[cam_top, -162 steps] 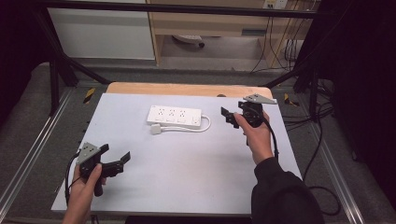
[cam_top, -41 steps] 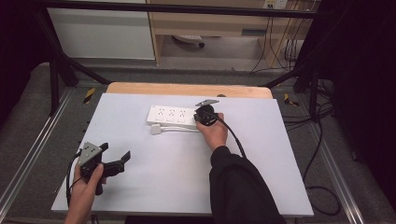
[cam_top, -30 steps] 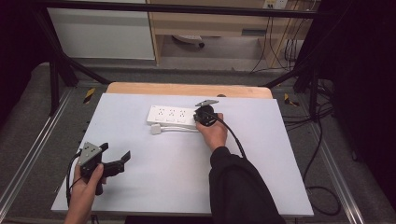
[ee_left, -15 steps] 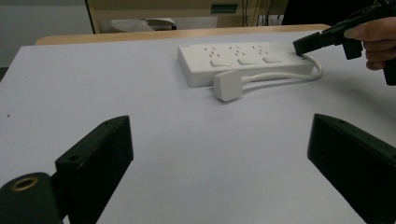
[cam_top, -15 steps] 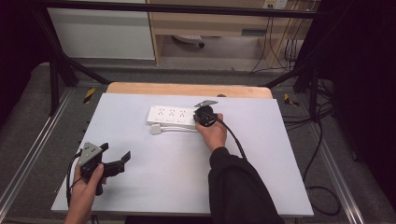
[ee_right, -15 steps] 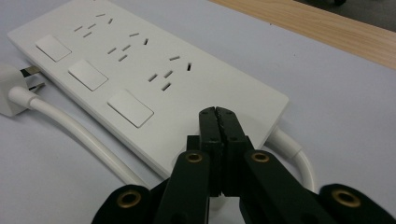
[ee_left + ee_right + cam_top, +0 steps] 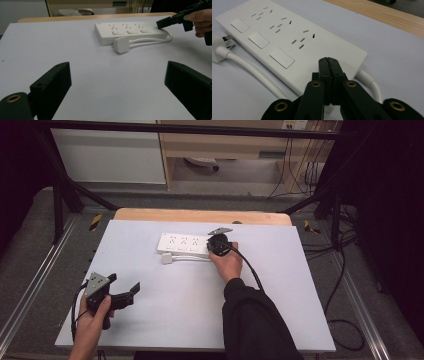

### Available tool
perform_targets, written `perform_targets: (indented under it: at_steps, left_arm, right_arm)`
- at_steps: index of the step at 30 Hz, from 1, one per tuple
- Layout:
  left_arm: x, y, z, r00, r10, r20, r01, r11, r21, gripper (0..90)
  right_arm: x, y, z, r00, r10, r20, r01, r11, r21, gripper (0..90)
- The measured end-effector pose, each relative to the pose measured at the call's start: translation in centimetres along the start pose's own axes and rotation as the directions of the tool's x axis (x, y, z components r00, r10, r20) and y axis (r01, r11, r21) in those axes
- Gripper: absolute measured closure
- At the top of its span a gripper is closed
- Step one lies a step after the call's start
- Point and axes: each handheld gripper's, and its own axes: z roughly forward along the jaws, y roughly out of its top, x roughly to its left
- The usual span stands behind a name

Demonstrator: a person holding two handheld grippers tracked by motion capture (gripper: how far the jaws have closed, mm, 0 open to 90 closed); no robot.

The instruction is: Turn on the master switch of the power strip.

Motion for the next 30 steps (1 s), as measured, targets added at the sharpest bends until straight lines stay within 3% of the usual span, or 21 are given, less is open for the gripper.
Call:
perform_targets:
  at_steps: [30]
  left_arm:
    - [-0.03, -0.04, 0.03, 1.0, -0.001, 0.0, 0.001, 1.0, 0.003, 7.1]
  right_arm:
    - [0.15, -0.34, 0.01, 0.9999, -0.012, 0.011, 0.013, 1.0, -0.019, 90.0]
